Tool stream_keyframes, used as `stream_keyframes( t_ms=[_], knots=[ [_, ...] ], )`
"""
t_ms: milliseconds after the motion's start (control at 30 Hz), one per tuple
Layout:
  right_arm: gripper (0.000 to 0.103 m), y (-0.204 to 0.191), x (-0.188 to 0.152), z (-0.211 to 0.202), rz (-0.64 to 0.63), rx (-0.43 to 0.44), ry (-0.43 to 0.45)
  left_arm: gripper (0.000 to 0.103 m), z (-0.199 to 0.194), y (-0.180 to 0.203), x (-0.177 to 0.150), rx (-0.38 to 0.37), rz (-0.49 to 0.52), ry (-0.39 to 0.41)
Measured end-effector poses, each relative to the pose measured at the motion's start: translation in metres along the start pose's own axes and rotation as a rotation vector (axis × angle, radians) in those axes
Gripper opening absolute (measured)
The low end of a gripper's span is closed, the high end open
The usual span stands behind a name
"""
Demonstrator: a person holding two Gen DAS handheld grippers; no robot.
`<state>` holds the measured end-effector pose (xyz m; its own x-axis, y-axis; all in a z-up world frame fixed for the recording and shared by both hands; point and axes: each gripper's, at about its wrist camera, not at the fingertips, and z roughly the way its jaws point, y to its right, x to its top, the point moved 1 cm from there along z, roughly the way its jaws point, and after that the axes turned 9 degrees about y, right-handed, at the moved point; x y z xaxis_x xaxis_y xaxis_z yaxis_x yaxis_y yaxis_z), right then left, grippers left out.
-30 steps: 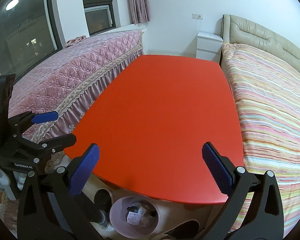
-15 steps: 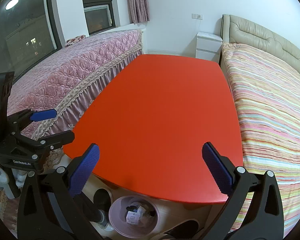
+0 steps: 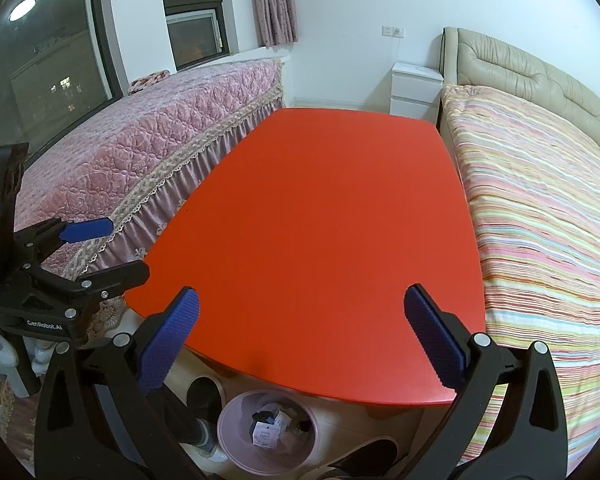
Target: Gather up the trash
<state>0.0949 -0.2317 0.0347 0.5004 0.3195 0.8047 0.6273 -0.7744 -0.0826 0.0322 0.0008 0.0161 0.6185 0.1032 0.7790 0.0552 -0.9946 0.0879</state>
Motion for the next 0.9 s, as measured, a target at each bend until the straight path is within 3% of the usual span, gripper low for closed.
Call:
stream_keyframes(
  t_ms=[900],
  knots=[
    [0.1,-0.0009,-0.0014,0.0006,0.01,-0.003,-0.005,0.097,0.0054,-0.0028,-0.0023,0.001,-0.005,-0.017]
  ],
)
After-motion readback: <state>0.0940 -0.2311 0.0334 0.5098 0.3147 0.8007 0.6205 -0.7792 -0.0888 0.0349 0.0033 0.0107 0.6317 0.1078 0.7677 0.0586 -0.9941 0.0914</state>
